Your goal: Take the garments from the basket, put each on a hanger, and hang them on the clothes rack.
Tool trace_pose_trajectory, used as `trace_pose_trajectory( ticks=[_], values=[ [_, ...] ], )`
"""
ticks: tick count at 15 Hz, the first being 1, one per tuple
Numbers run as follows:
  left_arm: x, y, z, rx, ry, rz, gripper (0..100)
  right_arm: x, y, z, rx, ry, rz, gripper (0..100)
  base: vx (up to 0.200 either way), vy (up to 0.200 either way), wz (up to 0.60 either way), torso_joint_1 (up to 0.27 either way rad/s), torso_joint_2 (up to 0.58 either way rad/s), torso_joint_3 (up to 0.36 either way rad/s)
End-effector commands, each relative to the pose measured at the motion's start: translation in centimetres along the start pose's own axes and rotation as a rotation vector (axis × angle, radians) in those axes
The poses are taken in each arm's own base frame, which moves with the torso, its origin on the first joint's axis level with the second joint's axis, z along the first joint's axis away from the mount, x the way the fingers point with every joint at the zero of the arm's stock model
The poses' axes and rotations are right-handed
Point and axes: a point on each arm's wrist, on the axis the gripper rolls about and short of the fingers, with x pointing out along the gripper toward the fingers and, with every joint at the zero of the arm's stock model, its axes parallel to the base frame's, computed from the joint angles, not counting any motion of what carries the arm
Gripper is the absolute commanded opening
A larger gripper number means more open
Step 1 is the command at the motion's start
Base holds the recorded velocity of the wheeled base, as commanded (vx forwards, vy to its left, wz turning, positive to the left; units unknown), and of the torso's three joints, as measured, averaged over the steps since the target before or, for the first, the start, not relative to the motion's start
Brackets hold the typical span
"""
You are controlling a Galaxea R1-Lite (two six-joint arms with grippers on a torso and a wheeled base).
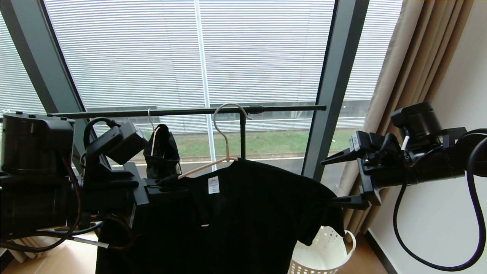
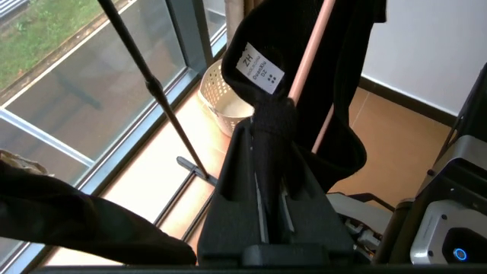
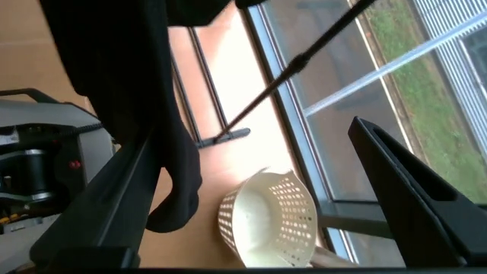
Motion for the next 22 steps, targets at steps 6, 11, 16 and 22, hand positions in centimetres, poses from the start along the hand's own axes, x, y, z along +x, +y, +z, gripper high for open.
trace_pose_trajectory(
  ticks=[6,11,16,22],
  values=[
    [-0.1,0.3,-0.6,-0.008,-0.010,0.023,0,-0.3,0.4,0.0,-0.001,-0.057,0.045,100,0.000,0.000,0.00,0.000,0.00,0.000],
    [-0.4,0.3,-0.3,0.002,-0.029,0.029,0,0.8,0.3,-0.8,0.002,-0.035,0.064,100,0.000,0.000,0.00,0.000,0.00,0.000],
    [-0.9,0.4,-0.2,0.004,-0.041,0.045,0,1.6,-0.2,-1.5,0.016,0.024,0.043,100,0.000,0.000,0.00,0.000,0.00,0.000],
    [-1.0,0.2,-0.3,0.003,-0.041,0.045,0,1.7,-0.5,-1.4,0.008,0.024,0.039,0,0.000,0.000,0.00,0.000,0.00,0.000]
  ],
)
